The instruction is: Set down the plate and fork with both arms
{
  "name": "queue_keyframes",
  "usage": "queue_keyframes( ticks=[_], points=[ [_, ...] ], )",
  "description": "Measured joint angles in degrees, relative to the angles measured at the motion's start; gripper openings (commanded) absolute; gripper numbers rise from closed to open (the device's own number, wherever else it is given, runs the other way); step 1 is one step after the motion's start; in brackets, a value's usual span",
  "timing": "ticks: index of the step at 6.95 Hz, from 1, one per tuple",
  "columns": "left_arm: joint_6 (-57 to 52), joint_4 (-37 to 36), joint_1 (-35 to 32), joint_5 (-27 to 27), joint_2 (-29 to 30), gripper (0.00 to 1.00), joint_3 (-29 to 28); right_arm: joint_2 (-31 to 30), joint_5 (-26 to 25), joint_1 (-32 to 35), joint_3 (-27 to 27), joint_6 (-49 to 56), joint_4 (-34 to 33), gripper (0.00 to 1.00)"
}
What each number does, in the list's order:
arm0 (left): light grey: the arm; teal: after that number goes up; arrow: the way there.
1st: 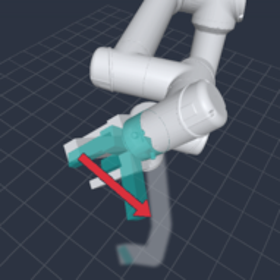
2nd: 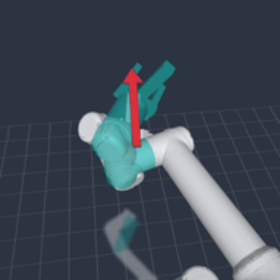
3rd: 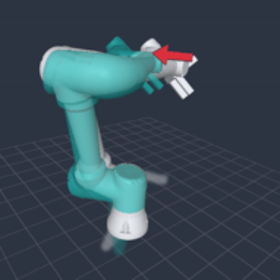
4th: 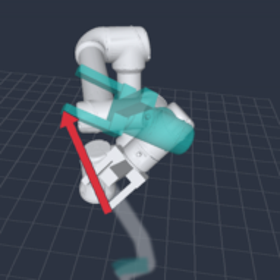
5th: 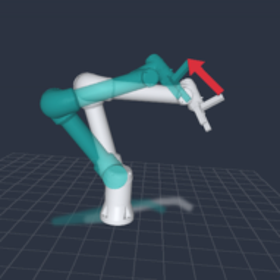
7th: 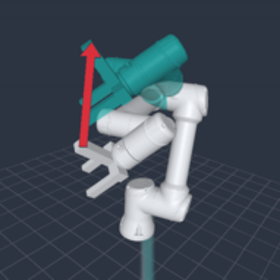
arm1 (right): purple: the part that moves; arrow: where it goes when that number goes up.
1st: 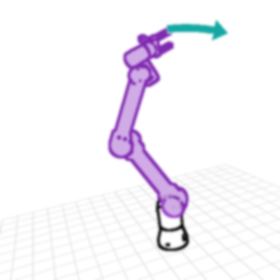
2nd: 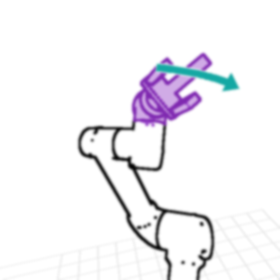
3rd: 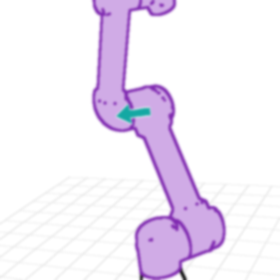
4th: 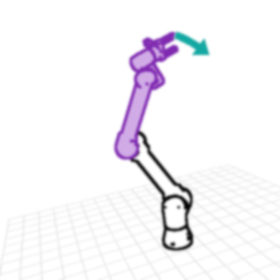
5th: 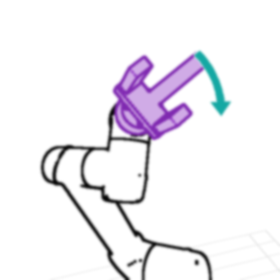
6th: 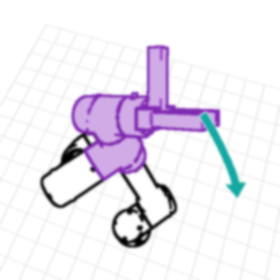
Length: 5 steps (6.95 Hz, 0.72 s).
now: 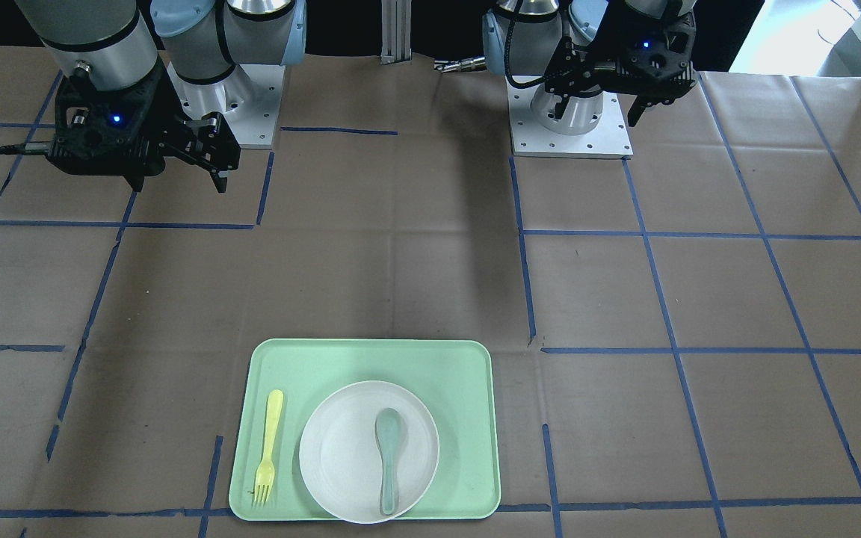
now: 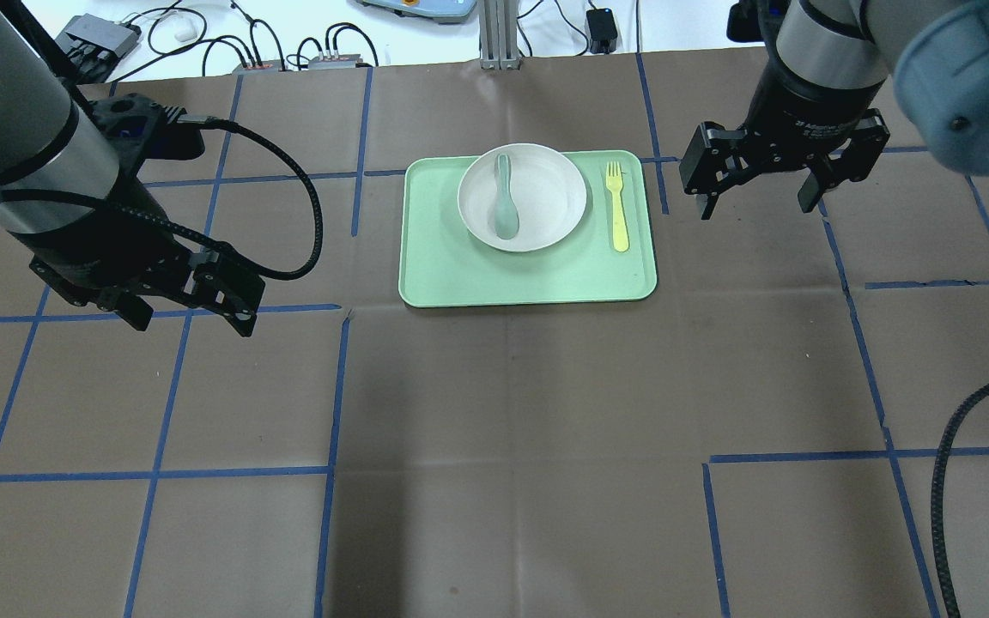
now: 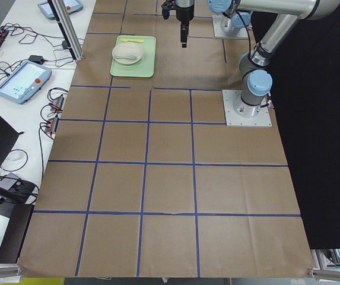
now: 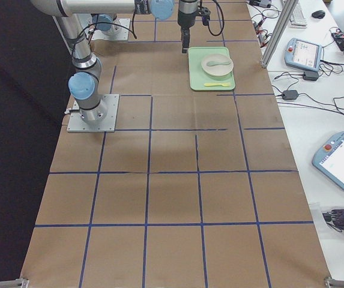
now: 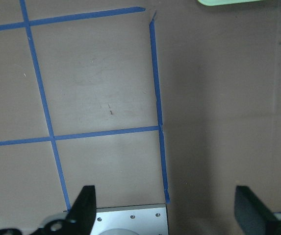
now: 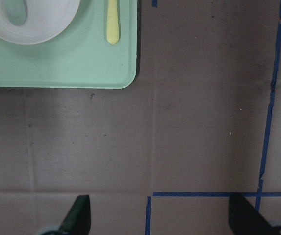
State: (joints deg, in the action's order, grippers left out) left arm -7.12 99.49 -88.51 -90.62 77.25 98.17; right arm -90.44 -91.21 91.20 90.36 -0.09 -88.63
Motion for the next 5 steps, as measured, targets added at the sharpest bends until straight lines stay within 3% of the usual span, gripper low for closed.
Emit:
queue_keyframes(
  ticks=[5],
  points=[
    [0.0, 0.0, 0.0, 0.04, -0.01, 1.0, 0.0, -1.2, -0.55, -0.03, 0.43, 0.0, 0.3, 1.0]
  ],
)
